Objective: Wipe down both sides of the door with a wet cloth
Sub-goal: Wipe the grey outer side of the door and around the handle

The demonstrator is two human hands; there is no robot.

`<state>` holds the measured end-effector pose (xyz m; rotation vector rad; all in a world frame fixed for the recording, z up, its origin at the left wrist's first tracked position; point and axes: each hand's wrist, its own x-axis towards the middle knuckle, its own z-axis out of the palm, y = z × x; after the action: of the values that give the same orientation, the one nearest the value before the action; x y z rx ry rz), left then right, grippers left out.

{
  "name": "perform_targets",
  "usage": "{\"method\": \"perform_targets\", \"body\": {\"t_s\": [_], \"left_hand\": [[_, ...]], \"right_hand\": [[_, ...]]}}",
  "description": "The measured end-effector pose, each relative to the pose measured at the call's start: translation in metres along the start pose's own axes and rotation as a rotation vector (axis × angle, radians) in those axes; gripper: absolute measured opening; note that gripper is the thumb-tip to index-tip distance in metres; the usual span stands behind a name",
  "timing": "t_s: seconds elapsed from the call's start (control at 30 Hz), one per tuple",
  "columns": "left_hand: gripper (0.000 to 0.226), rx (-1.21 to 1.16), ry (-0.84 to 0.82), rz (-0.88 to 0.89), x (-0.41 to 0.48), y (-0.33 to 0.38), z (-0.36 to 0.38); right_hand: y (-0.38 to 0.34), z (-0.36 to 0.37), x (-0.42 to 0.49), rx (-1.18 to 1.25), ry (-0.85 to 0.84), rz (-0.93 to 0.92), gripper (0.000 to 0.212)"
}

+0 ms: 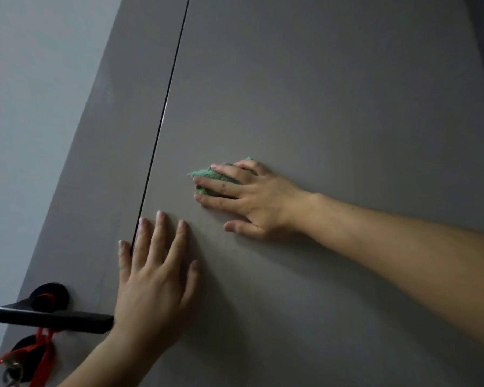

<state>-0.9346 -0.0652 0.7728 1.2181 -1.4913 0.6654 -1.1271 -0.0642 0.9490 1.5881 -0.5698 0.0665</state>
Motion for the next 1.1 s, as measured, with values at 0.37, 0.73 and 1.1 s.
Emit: {"method": "perform_targets", "body": {"t_s": [0.37,0.73,1.1], "left_hand": [[0.075,0.074,0.026,0.145,0.004,0.028,0.005],[0.067,0.127,0.084,0.374,0.015,0.086,0.041],[0.069,0.130,0.071,0.304,0.013,0.110,0.039]], "right_hand": [[0.031,0.017,-0.040,0.322,0.087,0.723,0.077],[0.090,0.030,-0.094,0.248,0.055,0.868,0.068],[0.083,0.052,-0.166,0.339,0.100,1.092,0.070]]}}
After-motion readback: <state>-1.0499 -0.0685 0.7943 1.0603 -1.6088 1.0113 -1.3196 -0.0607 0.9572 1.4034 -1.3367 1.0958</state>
